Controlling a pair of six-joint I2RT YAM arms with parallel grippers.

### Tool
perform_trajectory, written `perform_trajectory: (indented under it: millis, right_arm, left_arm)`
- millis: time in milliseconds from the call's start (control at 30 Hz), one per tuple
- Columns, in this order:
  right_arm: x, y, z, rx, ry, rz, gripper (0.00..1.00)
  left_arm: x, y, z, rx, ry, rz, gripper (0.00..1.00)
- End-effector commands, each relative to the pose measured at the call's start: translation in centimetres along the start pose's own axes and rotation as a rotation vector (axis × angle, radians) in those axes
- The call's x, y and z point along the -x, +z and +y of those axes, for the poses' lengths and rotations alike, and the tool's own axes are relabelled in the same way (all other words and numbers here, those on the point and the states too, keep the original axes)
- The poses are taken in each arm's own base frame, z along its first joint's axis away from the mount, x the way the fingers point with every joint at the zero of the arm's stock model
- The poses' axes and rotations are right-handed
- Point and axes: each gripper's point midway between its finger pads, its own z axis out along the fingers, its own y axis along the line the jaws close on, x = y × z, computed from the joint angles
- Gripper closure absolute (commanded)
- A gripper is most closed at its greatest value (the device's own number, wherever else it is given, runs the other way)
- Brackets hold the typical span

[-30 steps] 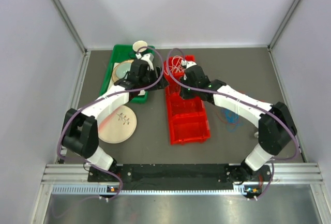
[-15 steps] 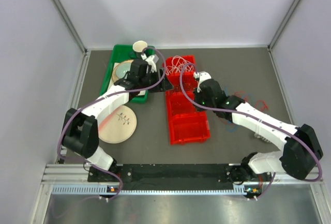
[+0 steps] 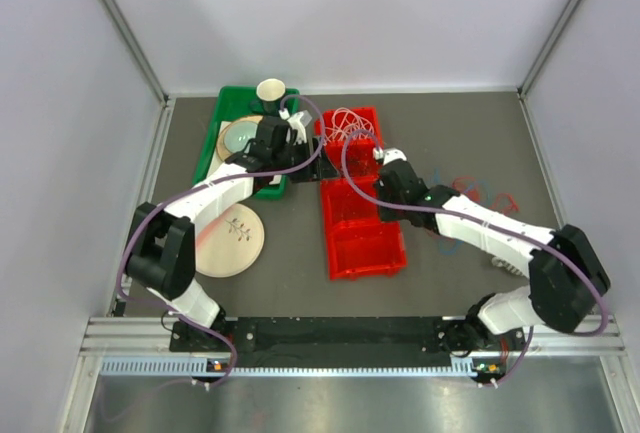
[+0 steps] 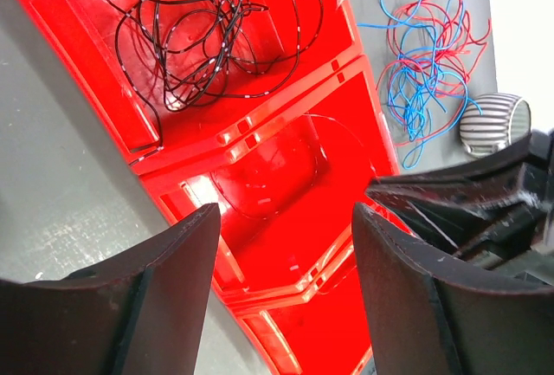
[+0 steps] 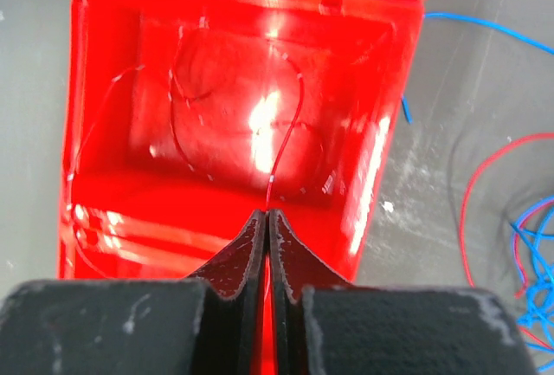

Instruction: Untangle the cables

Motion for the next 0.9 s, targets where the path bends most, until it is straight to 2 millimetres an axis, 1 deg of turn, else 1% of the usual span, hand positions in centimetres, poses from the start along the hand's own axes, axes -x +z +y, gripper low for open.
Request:
perform_trajectory:
  millis: [0,67,100,133,167,200,233,267,300,367,433,567,633,667,700,767,800,867]
  right_arm:
    - [4.6,-0.3,1.6,-0.007,0.107,-0.077,1.0]
    - [5.7,-0.6,1.9,0.0,0.129,-0.097,1.0]
    - [6.9,-0.9,2.3,0.011,0.138,-0.119,1.0]
    - [7.6,-0.8,2.2,0.006,0.146,-0.128,1.0]
    - [7.6,-0.3,2.0,-0.011,0.144,-0.115,1.0]
    - [8.4,-0.2,2.2,-0.016,0.146,-0.125,1.0]
    - [8.7,0.1,1.8,-0.041,0.148,-0.126,1.0]
    - [8.7,0.5,1.2,-0.062,0.15,-0.109,1.0]
    - [8.7,1.6,1.2,-0.077,0.149,-0.087,1.0]
    - [8.5,2.6,0.4,-0.115,0.152,-0.073,1.0]
    - [8.1,3.5,0.2,-0.133,0.159,-0.055,1.0]
    - [7.5,3.9,-0.4,-0.165,0.168,-0.048,1.0]
    - [6.9,3.9,-0.9,-0.187,0.168,-0.044,1.0]
    - [6.1,4.1,-1.3,-0.2,0.169,-0.032,1.0]
    - [6.2,4.2,-1.4,-0.205,0.17,-0.049,1.0]
    - [5.4,4.7,-1.8,-0.216,0.168,-0.04,1.0]
    - [5.2,4.8,-1.7,-0.21,0.168,-0.035,1.0]
    - [4.6,5.2,-1.5,-0.203,0.174,-0.018,1.0]
  left_arm:
    - [1.5,-0.7,-1.8,-0.047,0.032,-0.048,0.33]
    - [1.6,-0.9,-1.9,-0.043,0.045,-0.053,0.33]
    - [1.7,-1.1,-1.9,-0.039,0.049,-0.057,0.33]
    - [1.8,-1.1,-1.8,-0.036,0.049,-0.06,0.33]
    - [1.8,-1.1,-1.8,-0.034,0.051,-0.06,0.33]
    - [1.8,-1.1,-1.8,-0.031,0.051,-0.061,0.33]
    - [1.6,-1.1,-1.8,-0.037,0.05,-0.054,0.33]
    - [1.5,-1.0,-1.7,-0.038,0.047,-0.049,0.33]
    - [1.2,-0.8,-1.7,-0.041,0.043,-0.039,0.33]
    - [0.5,-0.7,-1.7,-0.055,0.033,-0.008,0.33]
    - [-0.4,-0.6,-1.6,-0.059,0.024,0.023,0.33]
    - [-2.7,-0.7,-0.8,-0.047,0.001,0.061,0.34]
    - [-3.6,-0.7,-0.7,-0.05,-0.006,0.08,0.34]
    - [-4.1,-0.8,-0.5,-0.048,-0.009,0.087,0.34]
    - [-4.3,-0.9,-0.5,-0.049,-0.009,0.086,0.34]
    - [-4.7,-0.9,-0.4,-0.052,-0.018,0.089,0.34]
    - [-4.9,-0.9,-0.4,-0.051,-0.019,0.091,0.34]
    - [-4.7,-0.8,-0.4,-0.048,-0.019,0.085,0.34]
